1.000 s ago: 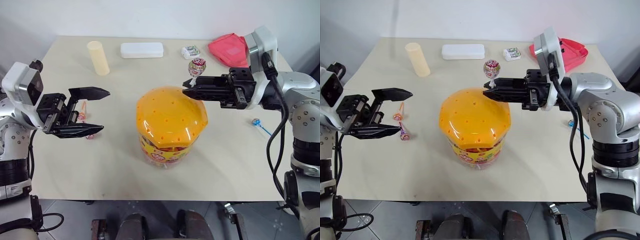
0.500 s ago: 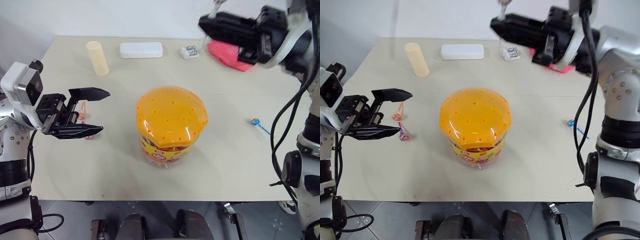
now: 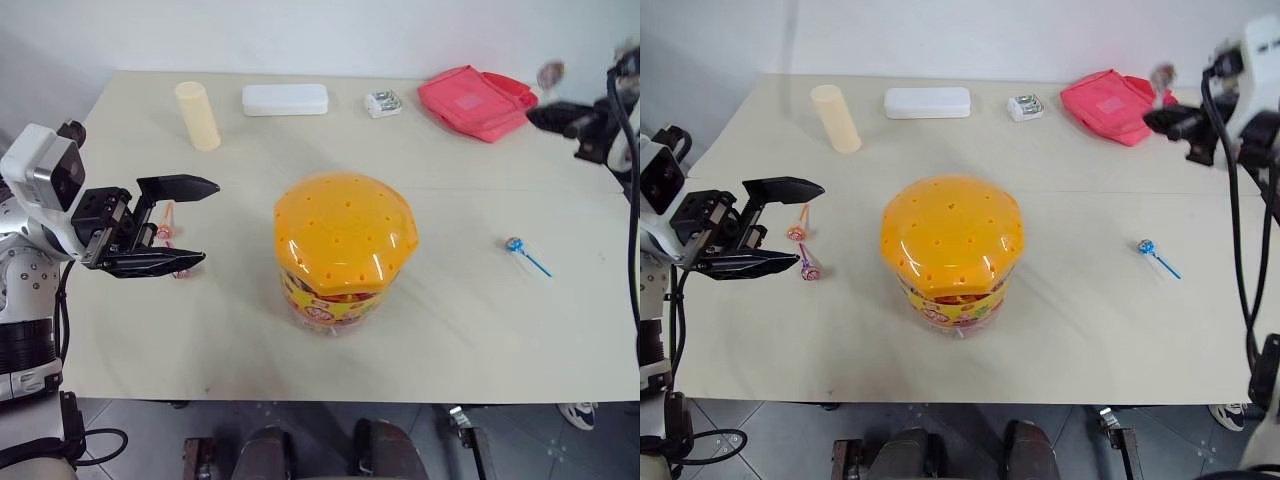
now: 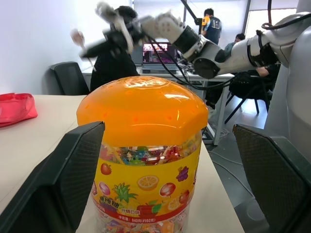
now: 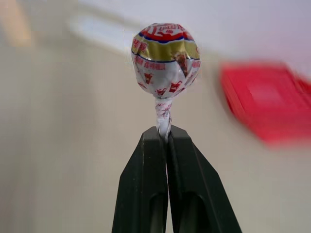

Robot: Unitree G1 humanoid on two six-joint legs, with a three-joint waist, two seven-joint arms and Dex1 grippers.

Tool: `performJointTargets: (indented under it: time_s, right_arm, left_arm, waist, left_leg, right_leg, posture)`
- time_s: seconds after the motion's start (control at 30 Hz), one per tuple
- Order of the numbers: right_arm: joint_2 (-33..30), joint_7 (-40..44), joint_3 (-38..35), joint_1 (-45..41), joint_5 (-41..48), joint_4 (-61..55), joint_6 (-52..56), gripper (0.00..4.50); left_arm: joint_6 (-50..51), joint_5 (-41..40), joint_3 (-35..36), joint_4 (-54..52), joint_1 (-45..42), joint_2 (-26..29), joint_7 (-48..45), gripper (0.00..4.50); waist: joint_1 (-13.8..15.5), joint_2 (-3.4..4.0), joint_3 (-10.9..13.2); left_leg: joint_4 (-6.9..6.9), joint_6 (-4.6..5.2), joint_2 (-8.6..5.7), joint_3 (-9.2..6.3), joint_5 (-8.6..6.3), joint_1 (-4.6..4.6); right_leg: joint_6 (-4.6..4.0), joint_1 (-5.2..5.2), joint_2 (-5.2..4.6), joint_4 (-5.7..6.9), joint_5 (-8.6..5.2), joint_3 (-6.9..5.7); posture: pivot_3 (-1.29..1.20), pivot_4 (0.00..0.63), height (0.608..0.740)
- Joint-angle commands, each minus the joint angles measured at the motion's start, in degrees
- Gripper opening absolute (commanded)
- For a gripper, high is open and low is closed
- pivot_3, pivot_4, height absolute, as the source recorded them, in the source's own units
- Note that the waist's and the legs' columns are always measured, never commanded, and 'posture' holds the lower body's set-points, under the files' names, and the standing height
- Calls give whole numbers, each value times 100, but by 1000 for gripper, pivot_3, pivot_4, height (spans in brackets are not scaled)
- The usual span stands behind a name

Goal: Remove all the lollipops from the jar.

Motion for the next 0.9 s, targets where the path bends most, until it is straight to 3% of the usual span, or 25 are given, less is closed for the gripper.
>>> performJointTargets:
  time_s: [0.03,0.23,0.63,0.77,0.9]
  right_arm:
    - [-383,-72,-151,300,-440,463,-202,24]
    - [-650,-362,107,973,-1290,1837,-333,24]
    - [-5,-703,18,996,-1739,3765,-1167,24]
    - [133,-710,3,942,-1760,3933,-1232,948]
    - [126,-681,-174,1029,-1660,3662,-1103,2238]
  left_arm:
    - [-33,-92,98,-112,87,24,-133,4500]
    - [-6,-120,184,-115,133,154,-165,4500]
    - [133,-95,226,-240,409,302,19,4500]
    - [258,-33,230,-256,484,365,244,4500]
    - [354,30,244,-205,532,394,533,4500]
  waist:
    - [-6,0,0]
    - [4,0,0]
    - [-125,21,2]
    - [-131,21,2]
    - [-131,22,2]
  left_leg:
    - [-1,0,1,0,0,0]
    - [0,0,1,3,0,0]
    - [-1,-1,2,5,0,1]
    - [-1,-1,2,2,0,1]
    - [0,-1,3,1,0,1]
  right_leg:
    - [0,-1,0,1,0,0]
    - [0,0,-1,-2,0,1]
    - [1,0,-1,-1,-1,3]
    - [1,0,-1,-1,-1,3]
    - [1,1,-1,-1,-1,3]
  posture:
    - [0,150,740]
    - [0,150,740]
    - [0,150,740]
    - [0,150,740]
    - [0,150,740]
